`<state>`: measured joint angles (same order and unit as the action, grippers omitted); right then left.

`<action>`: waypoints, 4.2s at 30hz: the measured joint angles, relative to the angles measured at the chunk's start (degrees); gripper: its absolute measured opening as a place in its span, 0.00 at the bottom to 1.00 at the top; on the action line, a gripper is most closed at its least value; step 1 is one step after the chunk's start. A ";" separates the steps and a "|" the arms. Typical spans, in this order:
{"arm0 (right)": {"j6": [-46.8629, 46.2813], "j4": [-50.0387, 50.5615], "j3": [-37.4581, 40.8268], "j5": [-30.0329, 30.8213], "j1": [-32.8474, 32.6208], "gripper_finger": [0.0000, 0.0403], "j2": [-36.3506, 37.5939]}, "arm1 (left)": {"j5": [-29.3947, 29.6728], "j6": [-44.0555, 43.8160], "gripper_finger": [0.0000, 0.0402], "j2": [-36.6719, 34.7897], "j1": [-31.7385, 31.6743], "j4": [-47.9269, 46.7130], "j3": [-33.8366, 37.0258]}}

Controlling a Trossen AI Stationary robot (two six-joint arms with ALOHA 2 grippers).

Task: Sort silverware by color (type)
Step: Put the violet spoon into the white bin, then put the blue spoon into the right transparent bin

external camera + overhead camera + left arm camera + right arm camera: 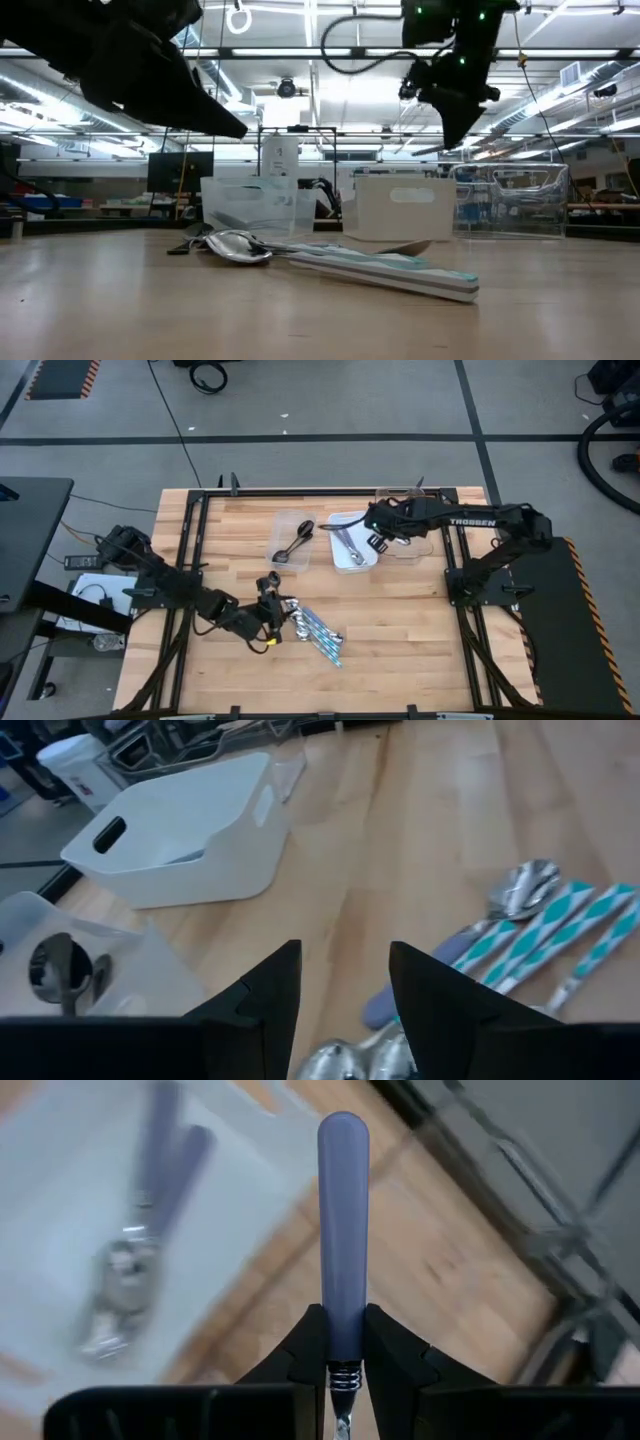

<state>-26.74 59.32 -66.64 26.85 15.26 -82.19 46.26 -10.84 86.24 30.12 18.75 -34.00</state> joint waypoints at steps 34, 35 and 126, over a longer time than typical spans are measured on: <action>7.37 -33.74 7.18 -23.11 4.07 0.14 -5.68 | -0.02 -21.04 0.40 0.02 3.45 -2.02 0.00; 7.23 -33.81 7.18 -23.08 3.59 0.14 -6.68 | -0.02 -21.54 0.40 0.02 3.64 -2.19 0.00; -14.27 -25.81 -19.75 -8.52 -40.27 0.53 -32.08 | -20.40 8.93 0.38 -0.15 1.00 4.21 1.07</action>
<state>-41.00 33.50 -86.40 18.33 -25.01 -114.28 25.86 -1.91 86.08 31.12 22.97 -32.92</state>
